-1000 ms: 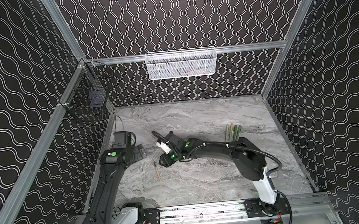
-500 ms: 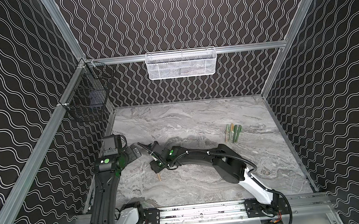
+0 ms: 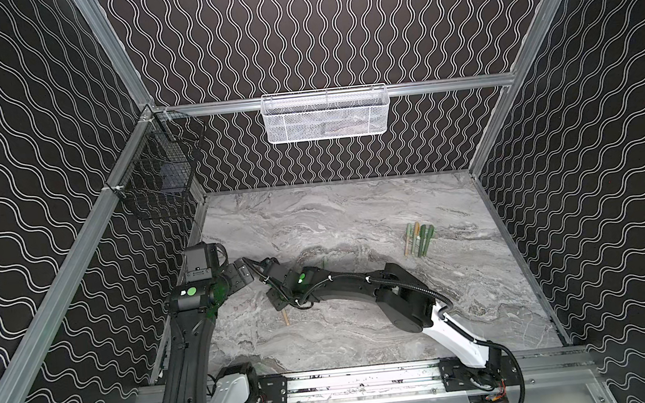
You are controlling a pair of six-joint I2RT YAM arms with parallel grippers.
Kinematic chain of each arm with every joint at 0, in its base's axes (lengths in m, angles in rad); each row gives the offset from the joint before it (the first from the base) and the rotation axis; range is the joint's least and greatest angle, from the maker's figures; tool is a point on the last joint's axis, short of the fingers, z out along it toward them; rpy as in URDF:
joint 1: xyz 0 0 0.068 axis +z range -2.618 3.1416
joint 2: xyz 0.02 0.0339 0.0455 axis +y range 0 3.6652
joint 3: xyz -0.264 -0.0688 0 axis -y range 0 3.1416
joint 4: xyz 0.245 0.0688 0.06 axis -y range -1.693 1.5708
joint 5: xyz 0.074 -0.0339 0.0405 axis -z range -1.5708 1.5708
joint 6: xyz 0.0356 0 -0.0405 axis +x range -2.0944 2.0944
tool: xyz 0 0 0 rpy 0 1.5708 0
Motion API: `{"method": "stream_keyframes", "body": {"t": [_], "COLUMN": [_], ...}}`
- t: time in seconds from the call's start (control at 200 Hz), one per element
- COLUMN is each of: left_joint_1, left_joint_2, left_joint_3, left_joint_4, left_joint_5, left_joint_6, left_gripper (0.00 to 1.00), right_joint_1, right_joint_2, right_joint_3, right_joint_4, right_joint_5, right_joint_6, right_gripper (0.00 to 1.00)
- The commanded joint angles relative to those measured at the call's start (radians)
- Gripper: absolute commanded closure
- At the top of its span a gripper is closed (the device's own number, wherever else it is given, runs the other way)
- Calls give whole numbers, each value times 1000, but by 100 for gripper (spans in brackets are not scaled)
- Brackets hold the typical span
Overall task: Insert pens into pen caps
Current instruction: Pick up the pen from the middle-left of the table.
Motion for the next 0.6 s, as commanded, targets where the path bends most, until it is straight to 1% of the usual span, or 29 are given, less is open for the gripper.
{"method": "stream_keyframes", "body": {"t": [0.0,0.075,0.195,0.335,0.46,0.521,0.591], "left_joint_1": [1,1,1,0,1,0,0], "left_joint_2": [3,3,5,10,18,24,28], "left_joint_3": [1,2,-5,-23,-40,-51,-72], "left_joint_4": [36,38,56,105,144,170,212], "left_joint_5": [16,26,76,194,271,327,404], "left_joint_6": [8,10,17,37,29,20,8], "left_gripper": [1,1,1,1,1,1,1], "right_joint_1": [2,2,-3,-31,-77,-104,-145], "right_joint_2": [-8,-28,-65,-147,-260,-320,-394], "right_joint_3": [-40,-66,-104,-177,-271,-323,-393], "right_joint_4": [-146,-135,-116,-76,-22,10,59], "right_joint_5": [0,-3,0,-7,-10,-15,-48], "right_joint_6": [7,11,17,28,26,24,23], "right_gripper": [78,81,85,87,88,88,88]}}
